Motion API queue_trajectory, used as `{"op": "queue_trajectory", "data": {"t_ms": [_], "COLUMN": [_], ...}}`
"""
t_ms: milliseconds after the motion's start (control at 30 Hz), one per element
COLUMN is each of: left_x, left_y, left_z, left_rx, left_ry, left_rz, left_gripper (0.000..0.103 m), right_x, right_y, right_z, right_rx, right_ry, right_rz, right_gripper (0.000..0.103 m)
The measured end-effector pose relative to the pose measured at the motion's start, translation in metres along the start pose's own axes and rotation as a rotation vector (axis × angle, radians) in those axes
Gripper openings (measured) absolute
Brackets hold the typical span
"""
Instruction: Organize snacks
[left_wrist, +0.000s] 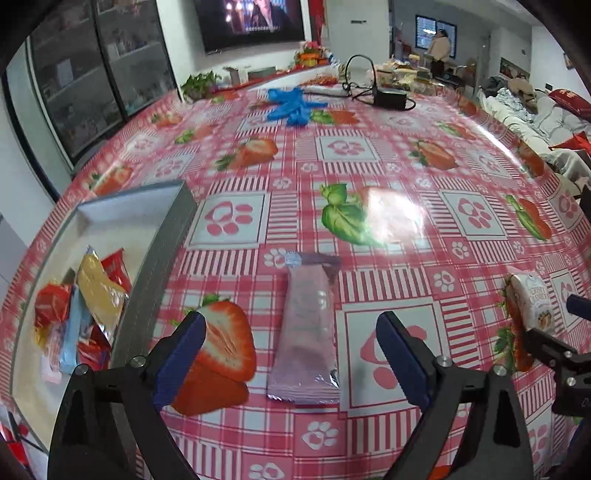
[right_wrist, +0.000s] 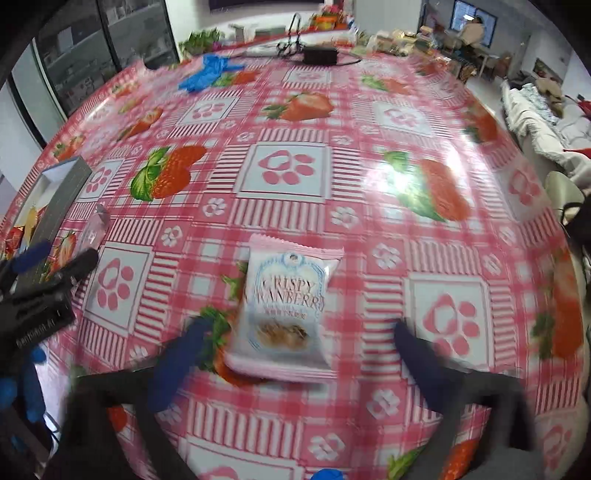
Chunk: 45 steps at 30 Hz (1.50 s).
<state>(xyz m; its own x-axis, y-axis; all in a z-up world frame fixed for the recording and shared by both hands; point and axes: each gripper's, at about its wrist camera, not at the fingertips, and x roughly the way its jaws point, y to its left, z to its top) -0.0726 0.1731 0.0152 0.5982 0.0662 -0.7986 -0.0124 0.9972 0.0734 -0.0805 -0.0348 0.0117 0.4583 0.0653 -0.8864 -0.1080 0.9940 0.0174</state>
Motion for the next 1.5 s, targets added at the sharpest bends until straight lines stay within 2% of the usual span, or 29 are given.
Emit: {"op": "queue_trajectory", "data": {"t_ms": [100,233,300,333,433,700,1500], "left_x": [0.008,0.03,0.035,0.036,0.037,0.036,0.036], "left_y": [0.003,0.005,0.008,0.008,0.003,0.003,0.003], "left_z": [0.005,0.008,0.008,0.008,0.006,0.006,0.006], "left_rx": [-0.01,-0.039,-0.075,-0.079,-0.057,-0.057,-0.056], "left_ry": [-0.009,0.046,0.05,0.048,0.029,0.029,0.029], "left_rz": [-0.011,-0.05,-0.073,-0.073,-0.071,-0.072,-0.072], "left_gripper": [0.096,0.096,0.103,0.103,0.103,0.103,0.103], "right_x": [0.001,0.018,0.022,0.025,0.026,0.031,0.031], "right_y": [-0.008,-0.011,-0.006,-0.002,0.001,0.002,0.002], "right_z": [0.001,0.012,0.014,0.015,0.013,0.021,0.019], "right_rx": [0.016,0.089,0.104,0.102,0.119,0.149,0.151], "right_ry": [-0.014,0.007,-0.011,-0.018,-0.081,-0.129,-0.13], "right_rz": [-0.026,-0.003,-0.051,-0.087,-0.097,-0.122,-0.126], "right_gripper": [0.103,0.103,0.103,0.103,0.103,0.103,0.103]}}
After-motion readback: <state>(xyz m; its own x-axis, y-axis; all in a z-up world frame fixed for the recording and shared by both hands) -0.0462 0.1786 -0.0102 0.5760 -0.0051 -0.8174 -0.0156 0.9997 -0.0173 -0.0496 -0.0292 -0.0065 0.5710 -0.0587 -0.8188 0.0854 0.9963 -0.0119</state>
